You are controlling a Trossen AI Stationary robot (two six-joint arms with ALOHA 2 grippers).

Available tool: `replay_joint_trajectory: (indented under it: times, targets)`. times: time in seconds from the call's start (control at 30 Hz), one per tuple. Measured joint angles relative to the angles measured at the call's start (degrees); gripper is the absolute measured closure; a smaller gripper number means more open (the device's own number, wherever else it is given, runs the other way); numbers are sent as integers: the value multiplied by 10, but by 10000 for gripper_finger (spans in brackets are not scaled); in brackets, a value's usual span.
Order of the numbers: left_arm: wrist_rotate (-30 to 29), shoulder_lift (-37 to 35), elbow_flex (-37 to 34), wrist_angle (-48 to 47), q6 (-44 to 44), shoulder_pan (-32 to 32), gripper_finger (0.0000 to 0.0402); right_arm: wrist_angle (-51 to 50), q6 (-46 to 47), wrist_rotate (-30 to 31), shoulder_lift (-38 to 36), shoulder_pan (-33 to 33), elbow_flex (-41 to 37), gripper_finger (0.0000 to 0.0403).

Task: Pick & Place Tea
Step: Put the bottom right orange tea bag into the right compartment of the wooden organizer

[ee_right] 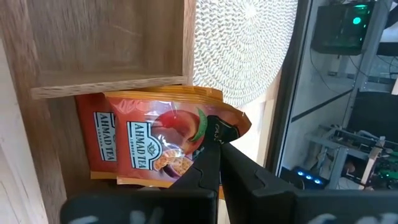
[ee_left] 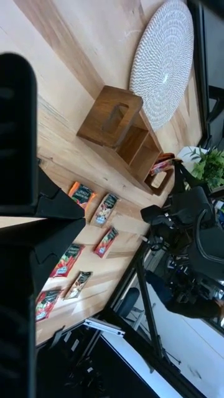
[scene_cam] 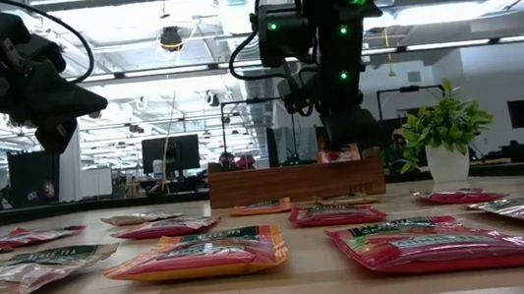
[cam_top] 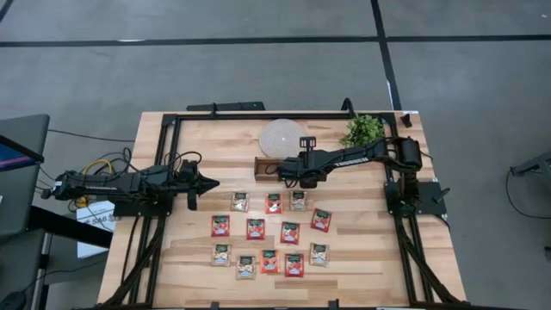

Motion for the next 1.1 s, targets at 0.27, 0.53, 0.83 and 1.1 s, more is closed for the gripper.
replay_joint_trajectory:
  times: [0.27,0.53,0.83,1.1]
  targets:
    - [0,0,0,-2,0,0,401,-2,0,0,0,-1,0,403]
    - [-1,0,0,-3,0,0,401,-3,-1,-1,0,-1,0,403]
    - [-1,0,0,-3,0,0,401,-5,-21,0,0,-1,0,344]
    - [-1,0,0,-3,0,0,401,-5,-21,17,0,-1,0,302]
